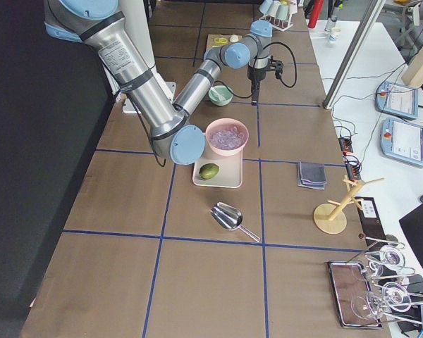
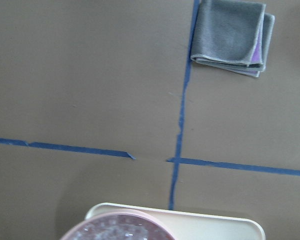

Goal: Put spoon and ice into bowl

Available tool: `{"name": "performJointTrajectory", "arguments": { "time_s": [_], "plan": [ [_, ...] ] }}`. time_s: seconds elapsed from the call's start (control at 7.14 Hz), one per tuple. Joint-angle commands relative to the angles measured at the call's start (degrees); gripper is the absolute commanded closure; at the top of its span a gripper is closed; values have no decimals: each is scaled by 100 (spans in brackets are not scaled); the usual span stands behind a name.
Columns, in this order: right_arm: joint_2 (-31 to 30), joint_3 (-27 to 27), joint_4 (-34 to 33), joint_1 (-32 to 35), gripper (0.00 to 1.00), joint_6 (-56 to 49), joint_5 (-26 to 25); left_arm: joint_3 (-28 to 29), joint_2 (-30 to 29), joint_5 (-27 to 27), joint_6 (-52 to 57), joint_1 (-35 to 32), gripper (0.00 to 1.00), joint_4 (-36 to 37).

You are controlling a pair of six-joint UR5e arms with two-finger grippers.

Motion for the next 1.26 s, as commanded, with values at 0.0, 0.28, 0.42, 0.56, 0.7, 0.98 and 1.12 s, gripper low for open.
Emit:
{"name": "performJointTrajectory", "arguments": {
  "time_s": [0.0,0.28,0.42,0.56,0.7,0.98,1.12],
  "plan": [
    [-1003,326,39,599,1,-1609,131,44,-12,1,43,-17,0,26],
    [-2110,599,92,1177,1,-2953,113,44,-3,-7,34,-17,0,26],
    [-2542,609,84,1555,1,-3577,253,36,-12,-7,34,-17,0,26],
    [-3007,583,249,2029,1,-4210,411,-25,-3,1,34,-26,0,26],
    [-3438,574,355,2260,1,-4495,499,0,-3,1,8,-26,0,26],
    [-4274,435,985,2551,1,-4472,596,53,241,-25,25,-70,0,-61],
    [-4391,372,1032,2596,1,-4454,753,53,348,-42,-44,-87,0,-70]
  ]
}}
